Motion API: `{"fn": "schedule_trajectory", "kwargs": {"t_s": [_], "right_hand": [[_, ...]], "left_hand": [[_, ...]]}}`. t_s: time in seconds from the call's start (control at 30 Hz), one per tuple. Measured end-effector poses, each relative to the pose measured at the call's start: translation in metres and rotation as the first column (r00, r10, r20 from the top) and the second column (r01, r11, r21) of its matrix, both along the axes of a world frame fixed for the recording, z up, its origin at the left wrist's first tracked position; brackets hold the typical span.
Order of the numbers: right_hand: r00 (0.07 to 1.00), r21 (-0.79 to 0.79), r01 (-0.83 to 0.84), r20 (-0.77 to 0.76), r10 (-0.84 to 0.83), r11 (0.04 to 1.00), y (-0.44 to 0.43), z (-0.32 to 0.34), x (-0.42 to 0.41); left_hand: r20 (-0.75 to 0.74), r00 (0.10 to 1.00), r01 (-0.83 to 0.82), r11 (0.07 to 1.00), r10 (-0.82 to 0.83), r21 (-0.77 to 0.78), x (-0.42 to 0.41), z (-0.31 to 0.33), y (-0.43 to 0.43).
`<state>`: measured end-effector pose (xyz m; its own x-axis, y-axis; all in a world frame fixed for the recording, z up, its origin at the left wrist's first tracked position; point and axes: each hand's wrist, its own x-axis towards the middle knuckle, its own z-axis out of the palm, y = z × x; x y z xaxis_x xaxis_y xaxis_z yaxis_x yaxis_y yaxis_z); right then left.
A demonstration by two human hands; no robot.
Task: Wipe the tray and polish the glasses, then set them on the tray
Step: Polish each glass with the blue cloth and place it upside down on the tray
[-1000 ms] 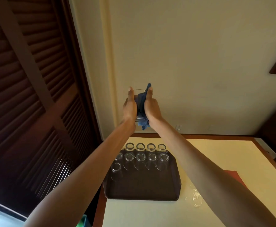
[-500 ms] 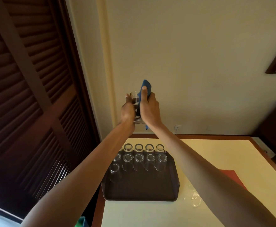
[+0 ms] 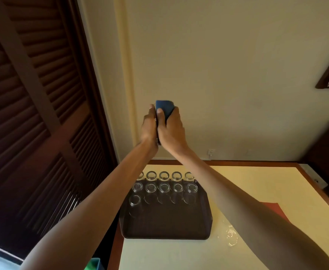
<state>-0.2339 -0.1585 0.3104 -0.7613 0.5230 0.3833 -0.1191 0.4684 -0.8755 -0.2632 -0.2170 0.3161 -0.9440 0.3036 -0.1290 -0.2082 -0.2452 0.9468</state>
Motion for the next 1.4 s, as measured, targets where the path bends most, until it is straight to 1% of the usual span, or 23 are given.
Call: {"fn": "schedule_trajectory", "kwargs": {"t_s": [0.07,0.13,0.17,0.23,0.27,0.33,0.4,0.47,0.57,0.6,0.63,0.7,0.77,0.8,0.83,0.87,0.9,1.0,1.13,1.2,1.27,1.33,1.4], "right_hand": [[1.0,-0.092,0.003,0.016,-0.001,0.996,0.012,0.005,-0.002],[0.997,-0.282,-0.032,0.058,0.05,0.959,0.021,0.007,-0.004],[0.993,-0.342,-0.051,0.086,0.085,0.938,0.022,0.005,-0.003],[0.978,-0.429,-0.071,0.146,0.146,0.901,0.013,-0.001,0.002],[0.971,-0.424,-0.084,0.17,0.171,0.902,0.008,-0.005,0.007],[0.959,-0.345,-0.122,0.202,0.201,0.931,0.001,-0.014,0.017],[0.963,-0.257,-0.121,0.202,0.176,0.959,-0.003,-0.02,0.022],[0.984,-0.169,-0.122,0.109,0.141,0.978,-0.005,-0.021,0.02],[0.994,0.062,-0.059,-0.093,0.065,0.996,0.0,-0.02,0.01],[0.99,0.089,-0.046,-0.126,0.057,0.995,0.004,-0.018,0.007],[0.991,0.063,-0.039,-0.128,0.046,0.997,0.009,-0.016,0.004],[0.996,-0.16,-0.068,-0.076,0.056,0.985,0.017,-0.001,0.004],[0.99,-0.413,-0.109,0.036,0.136,0.904,0.022,0.011,0.0],[0.978,-0.501,-0.12,0.088,0.189,0.857,0.022,0.012,-0.002],[0.966,-0.549,-0.119,0.128,0.225,0.827,0.02,0.013,-0.002],[0.957,-0.556,-0.107,0.167,0.237,0.824,0.016,0.01,-0.002],[0.95,-0.526,-0.11,0.192,0.244,0.843,0.013,0.005,0.0],[0.954,-0.303,-0.154,0.202,0.222,0.94,0.003,-0.011,0.013],[0.99,-0.054,-0.136,0.015,0.137,0.989,0.002,-0.017,0.007],[0.995,0.008,-0.092,-0.028,0.093,0.996,0.01,-0.008,0.002],[0.998,-0.049,-0.064,0.026,0.065,0.997,0.023,0.004,-0.001],[0.988,-0.238,-0.068,0.12,0.099,0.969,0.036,0.01,-0.007],[0.968,-0.424,-0.073,0.186,0.166,0.903,0.038,0.01,-0.012]], "left_hand": [[0.006,1.0,-0.015,0.999,0.016,-0.028,0.007,-0.002,0.001],[-0.007,1.0,-0.031,0.998,0.03,-0.05,0.01,-0.003,0.003],[-0.01,0.999,-0.036,0.998,0.036,-0.053,0.011,-0.003,0.002],[-0.015,0.998,-0.059,0.996,0.058,-0.064,0.009,0.002,0.0],[-0.019,0.998,-0.065,0.995,0.063,-0.076,0.006,0.005,-0.002],[-0.042,0.997,-0.069,0.992,0.065,-0.106,0.002,0.009,-0.006],[-0.051,0.995,-0.092,0.986,0.085,-0.138,-0.002,0.008,-0.008],[-0.02,0.996,-0.086,0.989,0.085,-0.117,-0.001,0.003,-0.007],[0.026,0.999,-0.04,0.998,0.041,-0.042,0.004,-0.005,-0.004],[0.015,0.999,-0.034,0.999,0.035,-0.042,0.008,-0.008,-0.003],[0.004,1.0,-0.03,0.998,0.031,-0.049,0.01,-0.01,-0.003],[-0.022,0.999,-0.043,0.997,0.042,-0.065,0.014,-0.01,-0.001],[-0.052,0.997,-0.065,0.995,0.061,-0.077,0.018,-0.002,0.0],[-0.063,0.996,-0.073,0.994,0.068,-0.082,0.017,0.002,0.001],[-0.063,0.995,-0.08,0.993,0.075,-0.091,0.014,0.005,0.001],[-0.069,0.994,-0.094,0.99,0.087,-0.106,0.012,0.009,0.0],[-0.069,0.993,-0.105,0.989,0.098,-0.104,0.01,0.011,-0.002],[-0.04,0.993,-0.114,0.987,0.11,-0.109,-0.001,0.011,-0.006],[-0.019,0.994,-0.105,0.99,0.104,-0.099,0.003,0.002,-0.003],[-0.001,0.998,-0.064,0.995,0.064,-0.073,0.008,-0.003,0.0],[0.007,0.999,-0.052,0.997,0.053,-0.062,0.013,-0.005,0.003],[-0.003,0.998,-0.057,0.995,0.057,-0.081,0.016,-0.002,0.006],[-0.01,0.999,-0.053,0.994,0.052,-0.099,0.018,0.005,0.009]]}}
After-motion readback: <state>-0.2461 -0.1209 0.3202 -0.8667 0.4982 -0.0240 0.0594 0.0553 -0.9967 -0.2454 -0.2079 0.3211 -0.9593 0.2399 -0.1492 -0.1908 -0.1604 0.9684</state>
